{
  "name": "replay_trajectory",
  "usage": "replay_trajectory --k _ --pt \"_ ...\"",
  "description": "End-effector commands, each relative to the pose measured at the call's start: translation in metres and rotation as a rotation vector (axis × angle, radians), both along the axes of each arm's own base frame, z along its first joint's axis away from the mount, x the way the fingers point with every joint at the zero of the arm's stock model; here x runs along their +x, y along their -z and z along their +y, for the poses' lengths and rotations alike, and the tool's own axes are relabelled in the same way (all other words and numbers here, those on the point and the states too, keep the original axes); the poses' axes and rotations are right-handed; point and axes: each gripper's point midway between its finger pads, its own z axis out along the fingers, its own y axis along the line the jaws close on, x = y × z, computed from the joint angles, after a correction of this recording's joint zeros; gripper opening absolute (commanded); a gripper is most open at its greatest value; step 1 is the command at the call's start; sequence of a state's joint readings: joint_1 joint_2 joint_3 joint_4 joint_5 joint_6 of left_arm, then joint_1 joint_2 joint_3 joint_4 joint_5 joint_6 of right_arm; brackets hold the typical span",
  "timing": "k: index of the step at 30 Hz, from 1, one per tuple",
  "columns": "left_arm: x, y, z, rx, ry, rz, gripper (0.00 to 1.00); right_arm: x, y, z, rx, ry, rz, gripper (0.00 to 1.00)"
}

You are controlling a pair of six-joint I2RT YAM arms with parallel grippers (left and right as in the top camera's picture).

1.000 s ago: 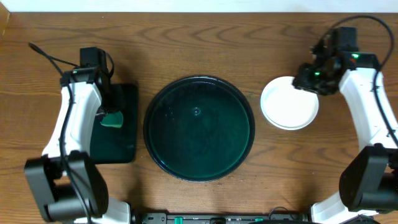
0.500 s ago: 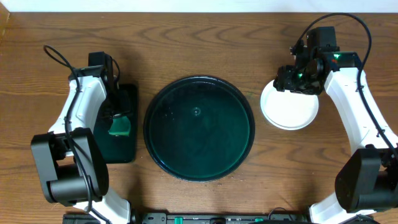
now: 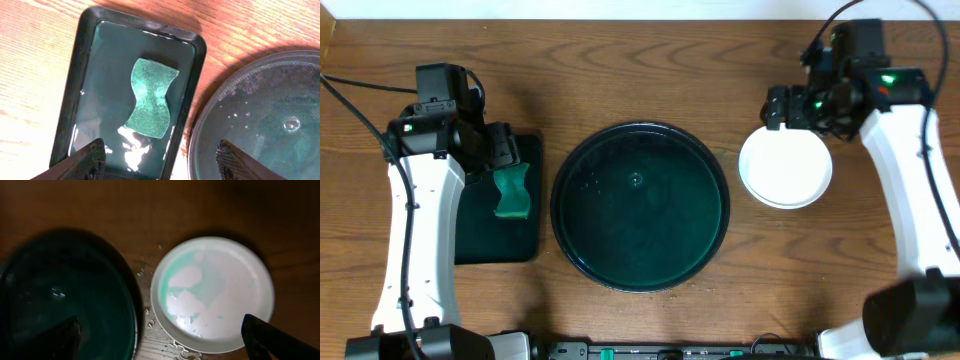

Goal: Clean dirty plates on tray and stack at the side

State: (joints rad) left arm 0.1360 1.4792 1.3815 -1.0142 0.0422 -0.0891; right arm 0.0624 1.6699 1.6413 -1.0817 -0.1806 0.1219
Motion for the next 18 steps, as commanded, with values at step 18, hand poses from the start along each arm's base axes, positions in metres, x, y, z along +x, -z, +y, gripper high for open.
replay_trajectory --k 18 --pt "0.001 0.002 0.002 -0.004 -0.006 0.007 0.72 -0.089 -0.165 -0.007 -0.001 -0.005 -0.446 0.99"
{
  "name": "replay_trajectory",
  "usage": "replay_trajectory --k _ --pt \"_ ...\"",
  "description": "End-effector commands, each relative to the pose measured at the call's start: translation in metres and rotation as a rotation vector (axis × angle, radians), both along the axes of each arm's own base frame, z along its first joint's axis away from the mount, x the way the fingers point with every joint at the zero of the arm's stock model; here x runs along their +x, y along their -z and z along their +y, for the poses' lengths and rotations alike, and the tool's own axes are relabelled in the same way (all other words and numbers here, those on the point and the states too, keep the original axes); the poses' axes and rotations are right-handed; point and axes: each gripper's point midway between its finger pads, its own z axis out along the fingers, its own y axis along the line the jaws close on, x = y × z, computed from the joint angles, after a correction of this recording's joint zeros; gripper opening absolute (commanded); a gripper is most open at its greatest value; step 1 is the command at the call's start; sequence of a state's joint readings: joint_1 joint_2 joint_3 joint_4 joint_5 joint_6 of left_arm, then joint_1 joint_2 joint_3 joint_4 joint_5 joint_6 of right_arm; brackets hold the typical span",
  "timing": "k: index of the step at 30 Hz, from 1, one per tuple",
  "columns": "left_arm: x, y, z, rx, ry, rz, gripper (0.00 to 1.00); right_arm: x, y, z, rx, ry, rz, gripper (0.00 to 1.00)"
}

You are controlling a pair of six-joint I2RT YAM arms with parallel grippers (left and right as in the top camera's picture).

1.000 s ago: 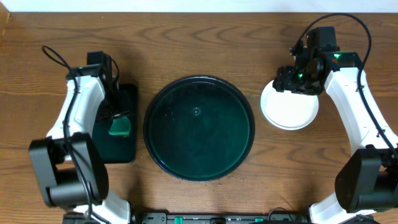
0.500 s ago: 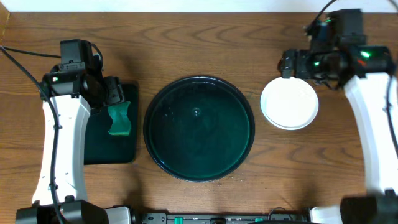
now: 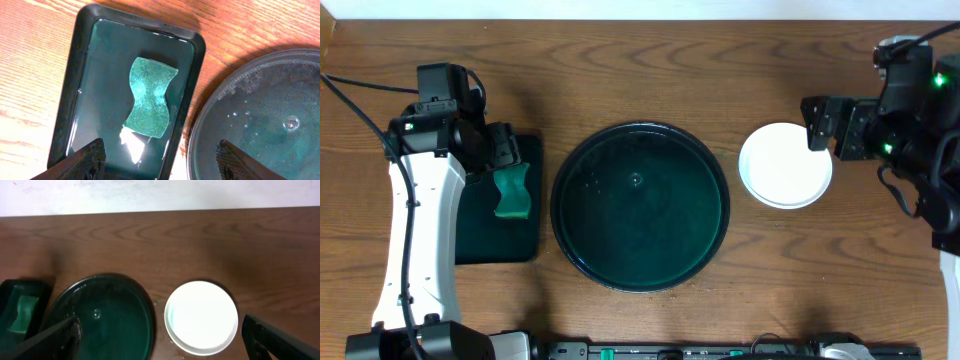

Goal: Clean dirty plates on tray and stack at the side

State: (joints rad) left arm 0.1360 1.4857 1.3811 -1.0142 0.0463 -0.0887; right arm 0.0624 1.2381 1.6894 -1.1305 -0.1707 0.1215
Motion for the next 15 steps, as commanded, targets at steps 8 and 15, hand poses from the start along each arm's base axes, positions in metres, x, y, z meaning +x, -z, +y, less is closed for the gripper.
replay_trajectory --k 8,15 --pt "0.000 0.000 0.002 0.001 -0.008 0.002 0.72 -0.005 -0.006 -0.013 -0.069 0.054 -0.024 0.99" --pt "0.000 0.000 0.002 0.001 -0.008 0.002 0.72 -0.003 -0.004 -0.016 -0.088 0.052 -0.111 0.99"
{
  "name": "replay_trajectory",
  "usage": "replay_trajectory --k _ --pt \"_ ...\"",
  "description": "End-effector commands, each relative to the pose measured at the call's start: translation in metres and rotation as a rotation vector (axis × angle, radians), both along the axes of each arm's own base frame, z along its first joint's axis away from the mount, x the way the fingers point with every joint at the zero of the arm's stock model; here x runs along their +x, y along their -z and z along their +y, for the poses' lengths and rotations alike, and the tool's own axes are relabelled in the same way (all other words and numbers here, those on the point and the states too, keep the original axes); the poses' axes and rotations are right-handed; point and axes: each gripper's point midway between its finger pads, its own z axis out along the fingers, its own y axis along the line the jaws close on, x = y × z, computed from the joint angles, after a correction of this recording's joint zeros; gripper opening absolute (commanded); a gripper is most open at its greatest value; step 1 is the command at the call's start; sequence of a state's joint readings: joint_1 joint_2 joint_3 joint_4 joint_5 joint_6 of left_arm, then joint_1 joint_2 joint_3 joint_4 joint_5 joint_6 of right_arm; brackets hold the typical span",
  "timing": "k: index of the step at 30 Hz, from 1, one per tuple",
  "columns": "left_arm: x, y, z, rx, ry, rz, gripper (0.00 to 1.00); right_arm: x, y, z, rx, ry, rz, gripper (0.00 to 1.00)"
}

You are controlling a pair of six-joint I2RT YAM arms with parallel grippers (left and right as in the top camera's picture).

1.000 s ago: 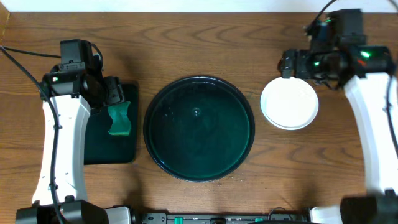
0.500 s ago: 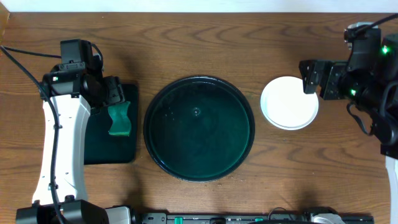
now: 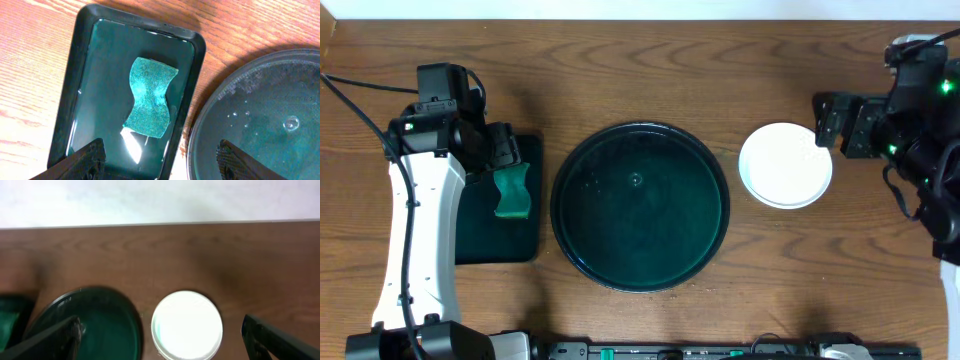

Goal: Clean dirty plates on tray and stack at the side

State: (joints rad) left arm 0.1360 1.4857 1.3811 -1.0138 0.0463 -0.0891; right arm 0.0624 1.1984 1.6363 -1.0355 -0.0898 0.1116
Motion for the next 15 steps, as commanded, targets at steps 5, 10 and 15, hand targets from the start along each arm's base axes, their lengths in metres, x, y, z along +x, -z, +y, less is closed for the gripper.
replay_trajectory --k 5,10,15 --pt "0.000 0.000 0.002 0.001 -0.007 0.002 0.72 -0.027 0.027 -0.006 -0.053 -0.007 -0.140 0.99" --pt "0.000 0.000 0.002 0.001 -0.007 0.002 0.72 -0.053 0.045 -0.010 -0.044 0.007 -0.326 0.99" --pt "0.000 0.000 0.002 0.001 -0.007 0.002 0.72 -0.076 0.079 -0.020 -0.044 0.047 -0.447 0.99"
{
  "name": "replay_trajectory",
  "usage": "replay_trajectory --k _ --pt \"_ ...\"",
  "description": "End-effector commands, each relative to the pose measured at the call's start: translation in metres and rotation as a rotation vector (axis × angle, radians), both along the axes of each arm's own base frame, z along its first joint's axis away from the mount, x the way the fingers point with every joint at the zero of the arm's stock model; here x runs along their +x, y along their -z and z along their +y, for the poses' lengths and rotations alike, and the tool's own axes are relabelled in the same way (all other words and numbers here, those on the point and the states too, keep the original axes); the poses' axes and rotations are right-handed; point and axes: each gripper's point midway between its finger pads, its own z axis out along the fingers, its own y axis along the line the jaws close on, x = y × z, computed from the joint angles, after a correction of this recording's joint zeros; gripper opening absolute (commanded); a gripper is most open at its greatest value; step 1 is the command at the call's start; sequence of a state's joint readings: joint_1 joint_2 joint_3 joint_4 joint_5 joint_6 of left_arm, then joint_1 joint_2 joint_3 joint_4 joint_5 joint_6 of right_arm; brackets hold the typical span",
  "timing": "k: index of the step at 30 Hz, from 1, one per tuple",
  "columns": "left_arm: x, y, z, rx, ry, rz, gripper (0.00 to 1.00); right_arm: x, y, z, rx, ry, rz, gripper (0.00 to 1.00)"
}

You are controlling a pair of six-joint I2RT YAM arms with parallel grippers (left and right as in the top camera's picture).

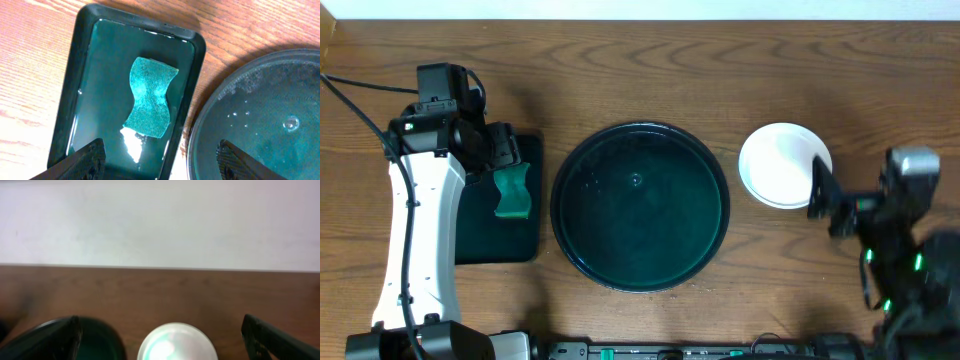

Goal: Clean dirty plates on tray and stack at the side

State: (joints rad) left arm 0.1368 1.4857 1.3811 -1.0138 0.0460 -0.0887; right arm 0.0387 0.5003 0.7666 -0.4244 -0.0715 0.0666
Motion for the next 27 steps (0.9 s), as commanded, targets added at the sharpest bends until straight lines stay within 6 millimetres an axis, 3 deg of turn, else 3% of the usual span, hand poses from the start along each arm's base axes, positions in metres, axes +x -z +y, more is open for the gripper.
replay_trajectory --k 1,10,18,21,27 --pt "0.000 0.000 0.002 0.001 -0.007 0.002 0.72 -0.009 0.033 -0.008 -0.011 0.031 -0.021 0.99" --pt "0.000 0.000 0.002 0.001 -0.007 0.002 0.72 -0.008 0.106 -0.010 -0.008 0.037 -0.151 0.99" --pt "0.000 0.000 0.002 0.001 -0.007 0.002 0.72 -0.004 0.152 -0.010 0.022 0.037 -0.145 0.99" --pt "0.000 0.000 0.002 0.001 -0.007 0.002 0.72 -0.005 0.165 -0.010 0.025 0.038 -0.089 0.99" --pt "0.000 0.000 0.002 0.001 -0.007 0.002 0.72 -0.005 0.166 -0.010 0.024 0.038 -0.087 0.99"
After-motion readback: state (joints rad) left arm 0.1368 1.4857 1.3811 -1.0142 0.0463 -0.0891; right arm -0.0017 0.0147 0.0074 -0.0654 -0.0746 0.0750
